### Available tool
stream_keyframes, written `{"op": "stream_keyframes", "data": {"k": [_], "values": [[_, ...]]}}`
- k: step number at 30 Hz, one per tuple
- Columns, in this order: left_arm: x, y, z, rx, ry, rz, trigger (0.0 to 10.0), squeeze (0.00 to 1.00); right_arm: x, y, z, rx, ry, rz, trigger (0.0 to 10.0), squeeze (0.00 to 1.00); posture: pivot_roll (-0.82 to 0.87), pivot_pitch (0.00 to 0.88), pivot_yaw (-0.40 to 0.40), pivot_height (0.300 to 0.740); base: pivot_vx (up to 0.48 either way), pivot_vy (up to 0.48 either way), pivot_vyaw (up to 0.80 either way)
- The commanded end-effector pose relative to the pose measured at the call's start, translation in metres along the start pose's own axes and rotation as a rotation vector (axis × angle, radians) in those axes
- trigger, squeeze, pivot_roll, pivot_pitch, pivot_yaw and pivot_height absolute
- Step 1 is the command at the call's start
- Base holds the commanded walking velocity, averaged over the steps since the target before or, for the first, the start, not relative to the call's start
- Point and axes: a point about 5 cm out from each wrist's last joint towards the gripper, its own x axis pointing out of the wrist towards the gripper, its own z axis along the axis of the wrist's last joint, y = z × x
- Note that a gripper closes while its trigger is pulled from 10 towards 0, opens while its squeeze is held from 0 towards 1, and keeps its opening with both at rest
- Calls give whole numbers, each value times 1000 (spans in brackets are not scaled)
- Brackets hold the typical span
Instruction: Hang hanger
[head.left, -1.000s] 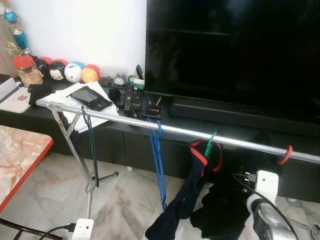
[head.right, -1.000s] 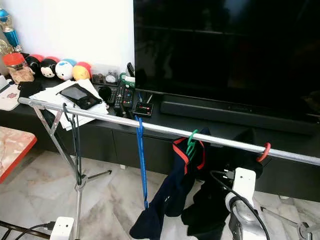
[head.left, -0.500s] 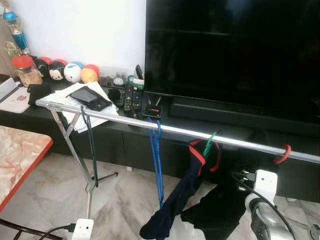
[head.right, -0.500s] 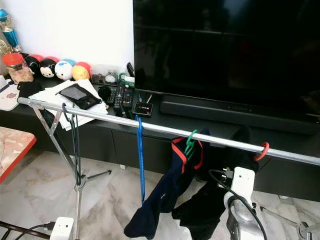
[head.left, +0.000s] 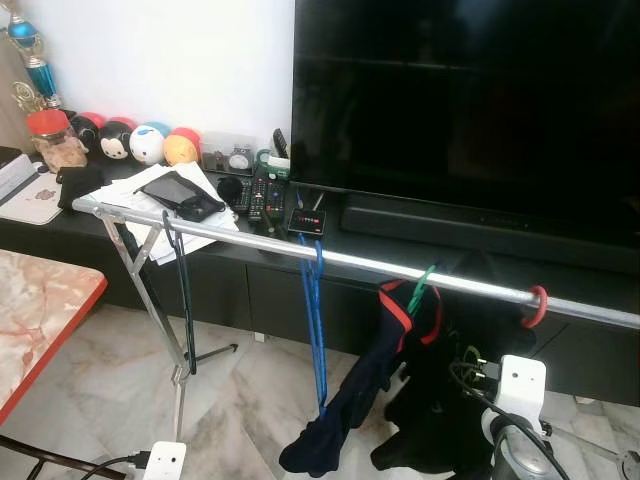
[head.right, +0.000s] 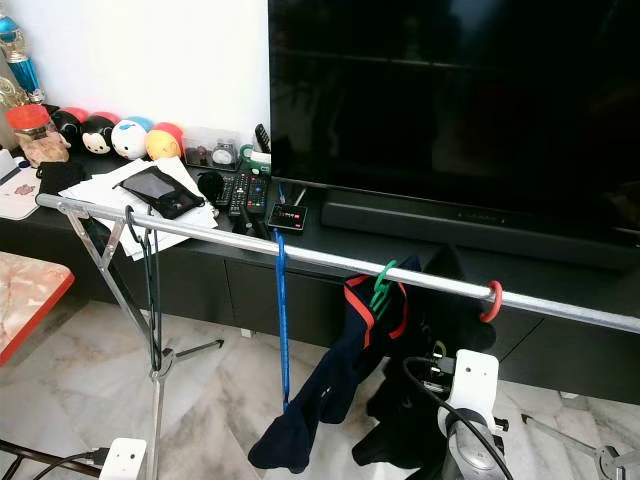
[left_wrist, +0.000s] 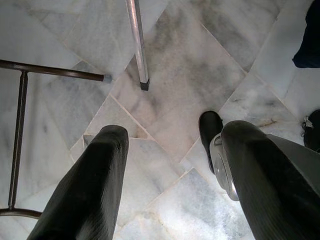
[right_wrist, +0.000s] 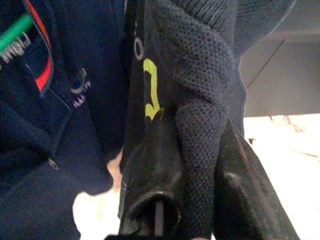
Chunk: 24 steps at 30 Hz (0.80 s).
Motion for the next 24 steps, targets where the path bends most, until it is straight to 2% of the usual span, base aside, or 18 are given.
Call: {"op": "stream_keyframes", "data": {"k": [1, 7, 9, 10, 11, 12, 17, 24], "values": [[-2, 0, -8, 6, 25, -2, 10000, 0, 0, -3, 22, -2, -122, -22, 0, 0, -54, 0, -76, 740, 0, 0, 0], [-2, 2, -10, 8, 29, 3, 10000, 0, -4, 0, 28, 21, -185, -5, 0, 0, -62, 0, -71, 740, 0, 0, 0], [-2, 3, -10, 7, 30, 6, 10000, 0, -8, 2, 14, 5, -134, -4, 0, 0, -73, 0, -65, 740, 0, 0, 0], [-2, 3, -10, 7, 30, 6, 10000, 0, -8, 2, 14, 5, -134, -4, 0, 0, -73, 0, -65, 740, 0, 0, 0], [-2, 4, -10, 3, 31, 8, 10000, 0, -11, 2, 3, -11, -91, -11, 745, 0, -76, 0, -62, 740, 0, 0, 0], [-2, 4, -11, 0, 33, 10, 10000, 0, -13, 2, -8, -21, -51, -21, 10000, 0, -77, 0, -60, 740, 0, 0, 0], [-2, 5, -11, 3, 36, 11, 10000, 0, -17, 2, -21, -11, -25, -38, 10000, 0, -67, 0, -56, 740, 0, 0, 0], [-2, 7, -11, -6, 35, 13, 10000, 0, -19, 8, -21, -2, -51, -27, 10000, 0, -63, 0, -55, 740, 0, 0, 0]]}}
